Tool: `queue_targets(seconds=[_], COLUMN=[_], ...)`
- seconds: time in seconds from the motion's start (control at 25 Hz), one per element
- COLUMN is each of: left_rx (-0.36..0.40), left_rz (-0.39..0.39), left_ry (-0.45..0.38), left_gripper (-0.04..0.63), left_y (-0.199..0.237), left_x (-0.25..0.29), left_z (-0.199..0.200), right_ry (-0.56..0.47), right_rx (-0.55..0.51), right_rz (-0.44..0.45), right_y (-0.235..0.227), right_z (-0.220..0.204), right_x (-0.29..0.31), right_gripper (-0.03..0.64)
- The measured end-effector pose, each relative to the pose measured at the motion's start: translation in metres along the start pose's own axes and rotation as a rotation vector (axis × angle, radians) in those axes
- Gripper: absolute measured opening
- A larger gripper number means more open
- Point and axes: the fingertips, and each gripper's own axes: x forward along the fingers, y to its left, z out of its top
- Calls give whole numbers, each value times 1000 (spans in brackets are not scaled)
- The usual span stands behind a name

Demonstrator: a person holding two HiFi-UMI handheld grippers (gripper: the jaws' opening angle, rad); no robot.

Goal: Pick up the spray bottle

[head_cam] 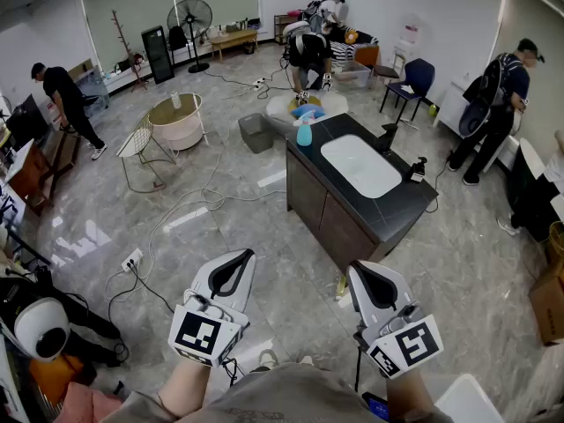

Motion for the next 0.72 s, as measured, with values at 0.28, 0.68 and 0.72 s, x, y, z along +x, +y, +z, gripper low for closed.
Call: queue_targets(seconds=[0.28, 0.68, 0.72], left_rx=[-3, 3, 5], left_rz=[-11, -36, -39], left_ry=[12, 13, 12], left_gripper=[0, 0, 0], left_y=[-14, -37, -41], left_x=[3, 20, 22], left_z=[0, 1, 1], right_ry=[-4, -17, -17], right_rx=[17, 48, 50], right_rz=[-22, -24, -23], right_y=[-11, -29, -31], right_z=[-2, -3, -4], right_x=[-15, -32, -34], right_gripper=[28, 28, 28])
